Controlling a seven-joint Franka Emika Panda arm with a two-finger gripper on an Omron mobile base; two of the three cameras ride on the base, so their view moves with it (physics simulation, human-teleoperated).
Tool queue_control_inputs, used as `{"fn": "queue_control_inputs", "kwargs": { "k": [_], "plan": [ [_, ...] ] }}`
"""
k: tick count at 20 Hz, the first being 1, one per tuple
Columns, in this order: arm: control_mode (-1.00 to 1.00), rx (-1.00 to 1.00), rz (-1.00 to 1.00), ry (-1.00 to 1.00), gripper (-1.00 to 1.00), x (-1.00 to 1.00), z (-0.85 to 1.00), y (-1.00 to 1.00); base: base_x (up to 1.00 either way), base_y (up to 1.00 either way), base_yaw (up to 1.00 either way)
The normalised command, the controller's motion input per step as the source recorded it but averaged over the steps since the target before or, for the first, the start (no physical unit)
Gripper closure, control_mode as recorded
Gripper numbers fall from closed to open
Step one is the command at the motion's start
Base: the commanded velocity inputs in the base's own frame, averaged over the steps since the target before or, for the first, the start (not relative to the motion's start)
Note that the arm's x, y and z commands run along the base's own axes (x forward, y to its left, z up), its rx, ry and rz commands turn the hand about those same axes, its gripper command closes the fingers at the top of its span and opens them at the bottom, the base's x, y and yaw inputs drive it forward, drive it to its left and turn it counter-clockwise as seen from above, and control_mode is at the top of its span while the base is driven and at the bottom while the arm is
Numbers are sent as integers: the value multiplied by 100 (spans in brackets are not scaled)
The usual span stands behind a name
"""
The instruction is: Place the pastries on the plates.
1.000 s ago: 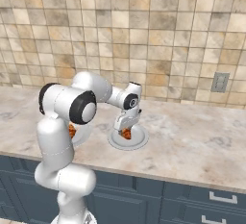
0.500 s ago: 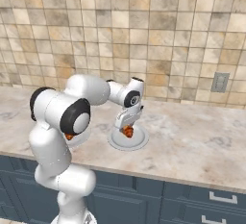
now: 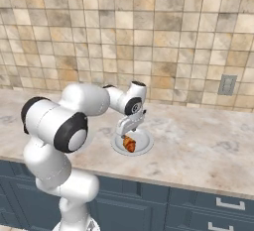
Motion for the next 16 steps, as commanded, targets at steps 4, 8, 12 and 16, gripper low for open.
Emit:
{"fn": "queue_control_inputs", "kwargs": {
  "k": [4,8,12,16],
  "plan": [
    [-100,0,-8,0,-100,-3,15,-6,0,0,0],
    [-100,0,-11,-1,-100,-29,40,-1,0,0,0],
    [-100,0,-7,-6,-100,-49,63,2,0,0,0],
    [-100,0,-10,-7,-100,-41,60,19,0,0,0]
  ]
}}
